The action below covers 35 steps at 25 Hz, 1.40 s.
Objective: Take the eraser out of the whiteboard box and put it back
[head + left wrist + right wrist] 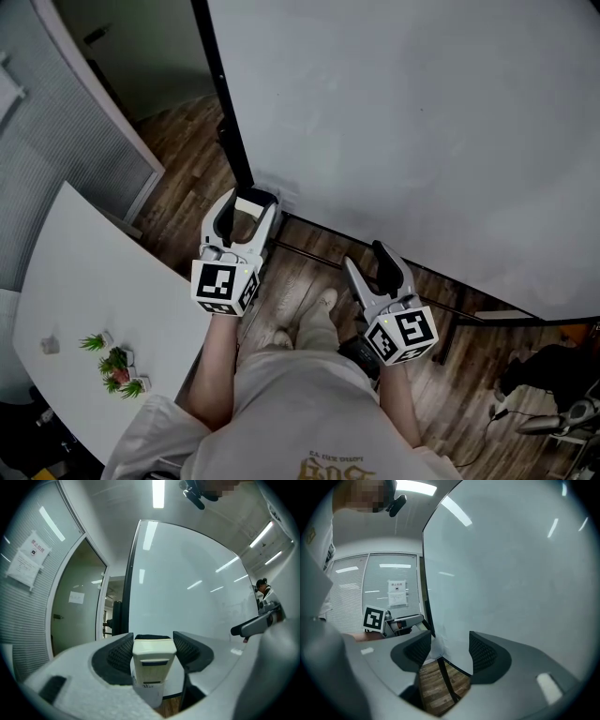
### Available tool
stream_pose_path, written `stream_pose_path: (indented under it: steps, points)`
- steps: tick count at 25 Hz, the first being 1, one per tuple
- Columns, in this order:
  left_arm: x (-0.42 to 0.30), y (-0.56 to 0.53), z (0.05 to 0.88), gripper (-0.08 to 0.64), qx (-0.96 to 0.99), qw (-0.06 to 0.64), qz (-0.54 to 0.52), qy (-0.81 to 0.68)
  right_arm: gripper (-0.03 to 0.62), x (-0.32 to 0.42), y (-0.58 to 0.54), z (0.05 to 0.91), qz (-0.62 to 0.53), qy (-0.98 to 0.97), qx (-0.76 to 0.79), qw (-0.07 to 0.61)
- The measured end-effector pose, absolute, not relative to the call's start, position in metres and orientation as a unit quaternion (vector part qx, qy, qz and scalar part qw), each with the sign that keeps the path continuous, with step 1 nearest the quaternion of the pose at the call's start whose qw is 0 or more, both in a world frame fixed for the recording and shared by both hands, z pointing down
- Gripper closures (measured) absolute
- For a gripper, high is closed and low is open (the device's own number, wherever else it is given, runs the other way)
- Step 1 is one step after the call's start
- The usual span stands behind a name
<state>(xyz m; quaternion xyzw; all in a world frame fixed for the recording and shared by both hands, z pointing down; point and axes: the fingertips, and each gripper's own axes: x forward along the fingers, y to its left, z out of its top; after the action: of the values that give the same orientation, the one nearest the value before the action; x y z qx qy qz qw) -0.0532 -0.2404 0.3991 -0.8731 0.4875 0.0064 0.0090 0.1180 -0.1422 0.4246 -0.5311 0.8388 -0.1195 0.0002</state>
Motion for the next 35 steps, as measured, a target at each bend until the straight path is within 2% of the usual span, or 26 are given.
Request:
stream_pose_path:
  steps: [15,26,35]
  points:
    - [-0.044,-0.205,0.37,0.301,-0.885,0.021,0.032,0.464,0.334,0.119,-0.118,0.404,-0.098,0.839,-0.534,0.01]
    - [-0.082,-0.163,0.353,0.301,-0.884,0.026,0.054,0.463,0.334,0.085,-0.101,0.397,-0.102,0.847,-0.521,0.037]
    - [-0.113,-0.15,0.346,0.301,-0.875,0.027,0.068,0.478,0.334,0.054,-0.105,0.4,-0.109,0.858,-0.501,0.031]
